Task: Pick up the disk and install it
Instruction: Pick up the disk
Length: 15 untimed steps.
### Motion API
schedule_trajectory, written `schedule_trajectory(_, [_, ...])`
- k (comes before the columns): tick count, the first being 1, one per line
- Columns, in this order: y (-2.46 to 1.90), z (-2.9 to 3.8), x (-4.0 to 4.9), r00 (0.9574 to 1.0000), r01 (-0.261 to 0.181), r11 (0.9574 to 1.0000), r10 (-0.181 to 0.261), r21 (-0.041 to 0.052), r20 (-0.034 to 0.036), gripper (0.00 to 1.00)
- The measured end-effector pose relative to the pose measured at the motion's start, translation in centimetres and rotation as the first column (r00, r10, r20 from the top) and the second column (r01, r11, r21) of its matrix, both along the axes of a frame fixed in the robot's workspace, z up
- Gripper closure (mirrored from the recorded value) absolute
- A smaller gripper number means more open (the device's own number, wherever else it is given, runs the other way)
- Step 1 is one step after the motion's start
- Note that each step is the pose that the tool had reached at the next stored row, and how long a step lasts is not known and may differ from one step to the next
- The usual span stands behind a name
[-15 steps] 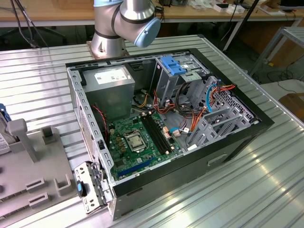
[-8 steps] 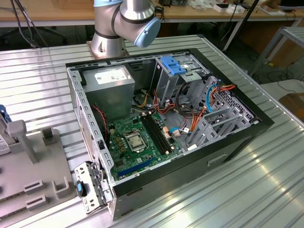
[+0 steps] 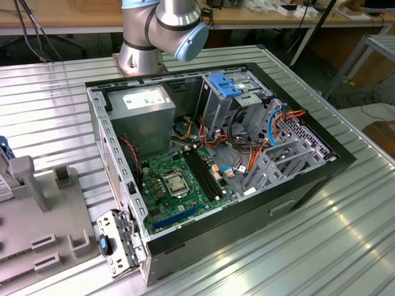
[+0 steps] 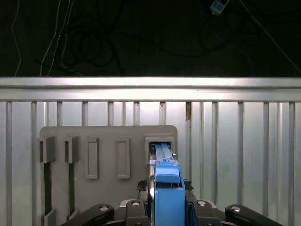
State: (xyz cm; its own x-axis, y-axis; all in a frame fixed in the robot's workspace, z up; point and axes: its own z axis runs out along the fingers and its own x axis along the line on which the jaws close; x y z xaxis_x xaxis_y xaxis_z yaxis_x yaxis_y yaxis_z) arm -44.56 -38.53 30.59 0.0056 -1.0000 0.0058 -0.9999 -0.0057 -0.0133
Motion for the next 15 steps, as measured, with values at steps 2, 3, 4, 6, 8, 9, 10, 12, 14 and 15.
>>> schedule_trajectory(2, [0.00, 0.00, 0.00, 1.0000, -0.009, 1.0000, 0.009, 0.0000, 0.0000, 0.63])
schedule_trajectory(3, [0.00, 0.00, 0.00, 0.9999, -0.012, 0.9999, 0.012, 0.0000, 0.0001, 0.63])
schedule_trajectory(4, [0.00, 0.00, 0.00, 0.9999, -0.013, 0.9999, 0.013, 0.0000, 0.0000, 0.63])
schedule_trajectory(6, [0.00, 0.00, 0.00, 0.9999, -0.013, 0.9999, 0.013, 0.0000, 0.0001, 0.63])
schedule_trajectory(8, [0.00, 0.00, 0.00, 0.9999, -0.013, 0.9999, 0.013, 0.0000, 0.0000, 0.63])
schedule_trajectory(9, [0.00, 0.00, 0.00, 0.9999, -0.013, 0.9999, 0.013, 0.0000, 0.0000, 0.63])
schedule_trajectory(10, [0.00, 0.00, 0.00, 0.9999, -0.013, 0.9999, 0.013, 0.0001, 0.0002, 0.63])
schedule_trajectory(12, [0.00, 0.11, 0.00, 0.9999, -0.013, 0.9999, 0.013, 0.0001, 0.0001, 0.63])
schedule_trajectory(14, [0.00, 0.29, 0.00, 0.9999, -0.013, 0.9999, 0.013, 0.0000, 0.0000, 0.63])
schedule_trajectory(15, [0.00, 0.36, 0.00, 0.9999, -0.013, 0.9999, 0.013, 0.0000, 0.0001, 0.63])
